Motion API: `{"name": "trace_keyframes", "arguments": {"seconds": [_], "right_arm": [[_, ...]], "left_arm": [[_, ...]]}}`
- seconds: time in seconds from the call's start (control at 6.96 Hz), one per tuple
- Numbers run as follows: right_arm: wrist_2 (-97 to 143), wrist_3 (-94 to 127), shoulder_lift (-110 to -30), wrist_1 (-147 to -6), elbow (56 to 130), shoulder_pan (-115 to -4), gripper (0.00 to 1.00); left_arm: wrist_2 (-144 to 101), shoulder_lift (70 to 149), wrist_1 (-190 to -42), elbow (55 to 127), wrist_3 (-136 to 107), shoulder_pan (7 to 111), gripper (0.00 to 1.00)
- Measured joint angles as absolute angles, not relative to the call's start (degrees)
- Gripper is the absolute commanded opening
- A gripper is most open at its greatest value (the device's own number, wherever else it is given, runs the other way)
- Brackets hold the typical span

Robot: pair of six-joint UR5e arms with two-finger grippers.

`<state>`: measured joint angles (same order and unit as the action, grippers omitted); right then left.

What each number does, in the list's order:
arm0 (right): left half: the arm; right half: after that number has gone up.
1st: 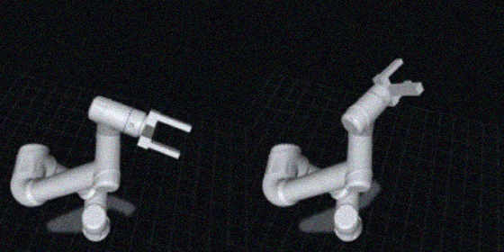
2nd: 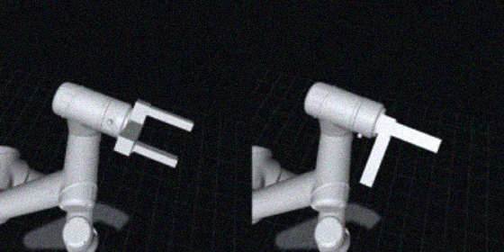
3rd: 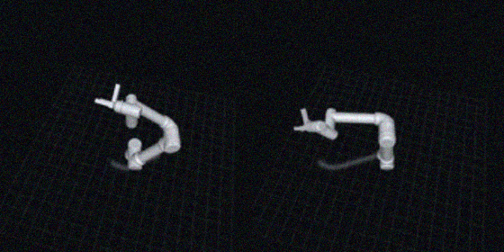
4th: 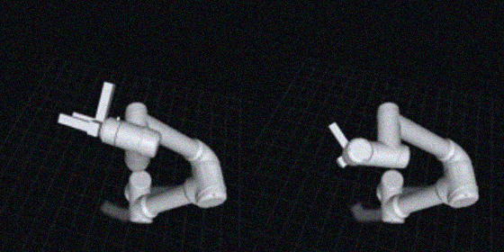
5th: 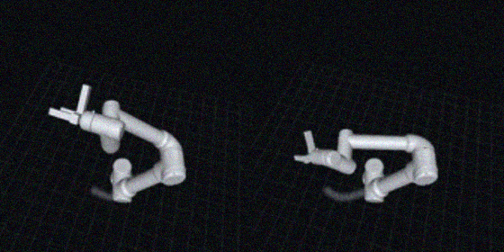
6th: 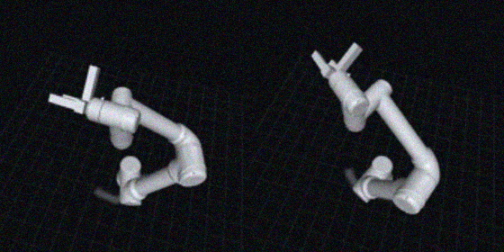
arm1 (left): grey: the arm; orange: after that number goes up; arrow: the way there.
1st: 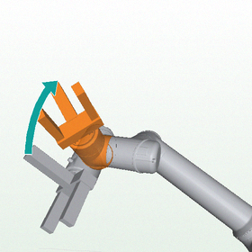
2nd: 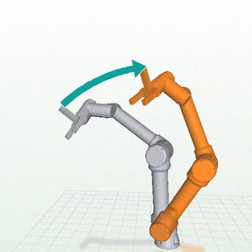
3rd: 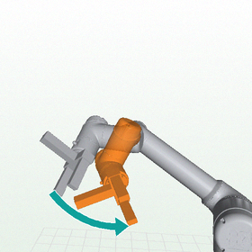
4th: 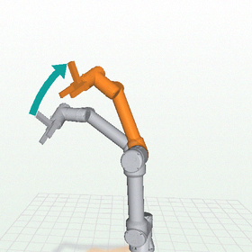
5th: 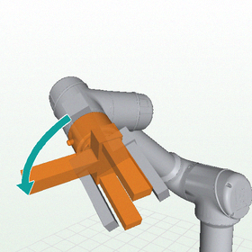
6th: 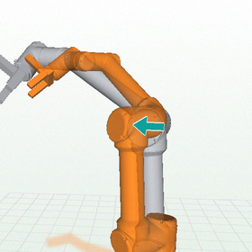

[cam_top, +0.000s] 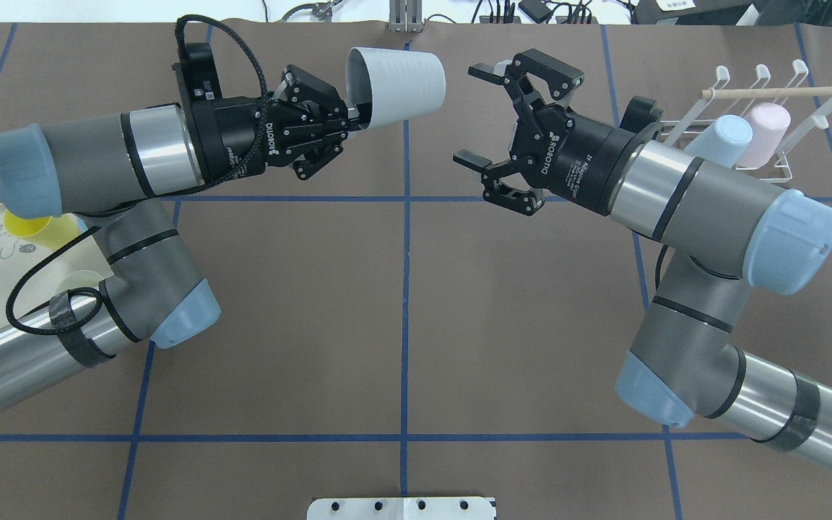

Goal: Transfer IKEA cup to right arm and place on rack

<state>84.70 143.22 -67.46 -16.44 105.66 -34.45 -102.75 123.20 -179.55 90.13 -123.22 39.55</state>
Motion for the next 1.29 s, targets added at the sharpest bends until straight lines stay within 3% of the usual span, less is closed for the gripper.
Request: {"name": "trace_keyframes", "arguments": {"seconds": [1.01,1.15,1.29], "right_arm": [[83.94,144.32,-67.06,-16.38,105.66,-34.31,0.98],[83.94,144.32,-67.06,-16.36,105.69,-34.29,0.89],[83.96,144.30,-67.06,-16.35,105.72,-34.28,0.69]], "left_arm": [[-102.66,125.44,-179.16,89.97,-123.19,36.22,0.00],[-102.66,125.59,-179.13,89.94,-123.09,35.79,0.00],[-102.66,125.65,-179.12,89.93,-123.03,35.47,0.00]]}}
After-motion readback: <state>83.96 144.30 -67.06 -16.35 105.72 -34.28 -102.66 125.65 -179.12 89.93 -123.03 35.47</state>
